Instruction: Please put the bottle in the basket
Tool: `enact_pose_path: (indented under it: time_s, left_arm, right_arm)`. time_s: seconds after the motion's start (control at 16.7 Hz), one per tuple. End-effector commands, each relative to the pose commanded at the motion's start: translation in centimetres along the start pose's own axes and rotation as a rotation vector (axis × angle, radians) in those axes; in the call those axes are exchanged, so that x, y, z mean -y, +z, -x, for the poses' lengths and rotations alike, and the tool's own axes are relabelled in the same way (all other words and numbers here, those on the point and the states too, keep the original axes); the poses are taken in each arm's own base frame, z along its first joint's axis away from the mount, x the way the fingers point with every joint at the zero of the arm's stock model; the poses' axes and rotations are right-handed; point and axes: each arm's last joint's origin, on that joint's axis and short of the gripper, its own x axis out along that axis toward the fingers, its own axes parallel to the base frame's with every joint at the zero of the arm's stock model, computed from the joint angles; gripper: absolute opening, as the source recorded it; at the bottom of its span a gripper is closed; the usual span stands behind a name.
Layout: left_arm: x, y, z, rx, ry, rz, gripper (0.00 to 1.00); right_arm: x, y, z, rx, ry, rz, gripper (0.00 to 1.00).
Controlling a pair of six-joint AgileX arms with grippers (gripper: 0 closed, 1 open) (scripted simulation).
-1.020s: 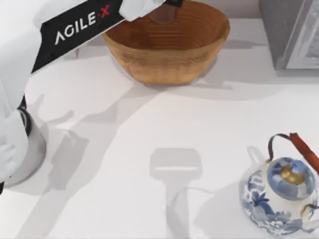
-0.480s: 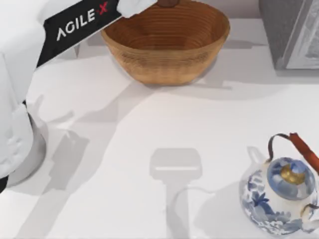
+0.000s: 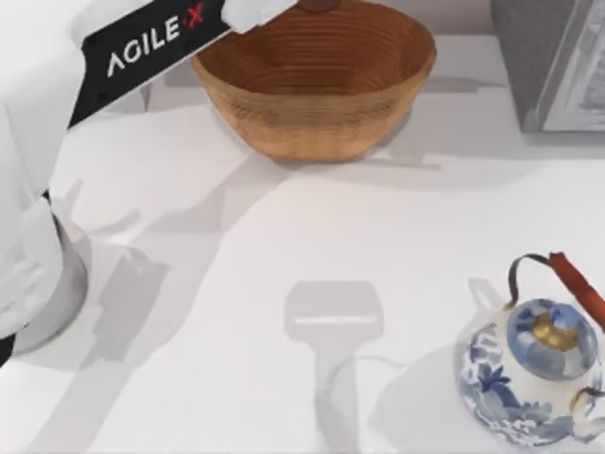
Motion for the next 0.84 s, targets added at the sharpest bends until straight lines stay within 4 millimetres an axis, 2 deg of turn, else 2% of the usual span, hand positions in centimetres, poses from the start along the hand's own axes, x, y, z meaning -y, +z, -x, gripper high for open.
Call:
enact_pose_path:
  time_s: [0.48,0.84]
  left_arm:
    - [0.0,0.0,0.0,0.0,0.0,0.0,0.98]
    - [0.0,0.0,0.0,0.0,0.0,0.0,1.0]
  right_arm:
    - [0.0,0.0,0.0,0.0,0.0,0.0,1.0]
    - [0.0,0.0,0.0,0.0,0.0,0.0,1.0]
